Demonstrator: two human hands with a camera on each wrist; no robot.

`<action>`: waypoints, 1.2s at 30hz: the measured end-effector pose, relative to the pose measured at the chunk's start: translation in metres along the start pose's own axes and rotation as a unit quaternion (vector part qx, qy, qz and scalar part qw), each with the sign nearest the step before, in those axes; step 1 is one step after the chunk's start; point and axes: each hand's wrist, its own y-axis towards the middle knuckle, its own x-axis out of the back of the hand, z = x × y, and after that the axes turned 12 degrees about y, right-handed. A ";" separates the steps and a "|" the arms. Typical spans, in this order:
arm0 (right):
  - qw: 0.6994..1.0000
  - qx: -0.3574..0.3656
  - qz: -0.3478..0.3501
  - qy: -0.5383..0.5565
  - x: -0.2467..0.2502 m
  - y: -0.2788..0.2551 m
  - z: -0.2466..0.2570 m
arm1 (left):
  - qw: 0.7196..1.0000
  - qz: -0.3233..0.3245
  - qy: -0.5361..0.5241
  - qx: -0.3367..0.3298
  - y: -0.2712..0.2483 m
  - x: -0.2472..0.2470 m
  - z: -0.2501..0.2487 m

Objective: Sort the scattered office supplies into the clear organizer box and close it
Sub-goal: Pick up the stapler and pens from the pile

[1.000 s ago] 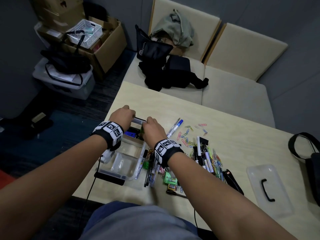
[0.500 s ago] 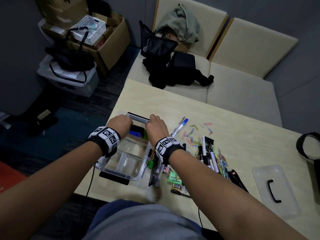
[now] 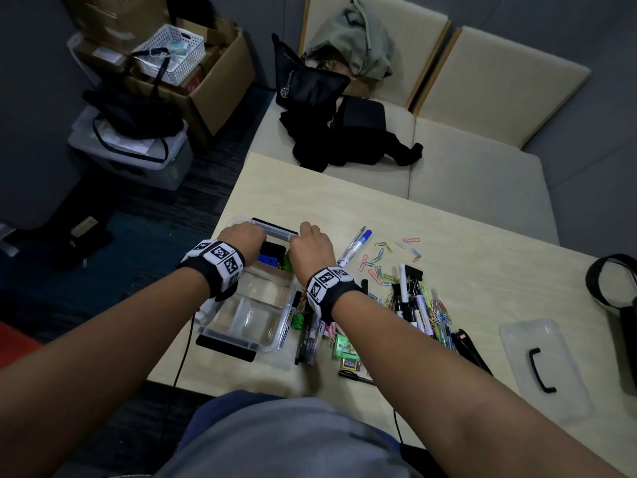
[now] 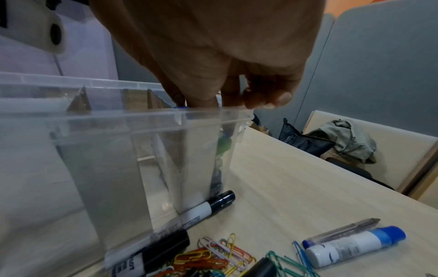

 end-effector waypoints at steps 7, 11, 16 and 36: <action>0.980 -0.015 -0.035 0.194 0.014 -0.015 -0.024 | 0.995 -0.081 -0.058 0.026 -0.005 0.025 -0.022; 0.972 -0.031 -0.071 0.222 0.021 -0.033 -0.044 | 0.990 -0.115 -0.083 0.016 -0.004 0.038 -0.040; 0.964 -0.089 -0.105 0.225 0.024 -0.068 -0.092 | 0.985 -0.144 -0.089 -0.035 -0.001 0.046 -0.086; 0.916 -0.385 0.034 0.105 -0.033 -0.235 -0.299 | 0.985 0.035 -0.045 -0.161 -0.002 -0.011 -0.293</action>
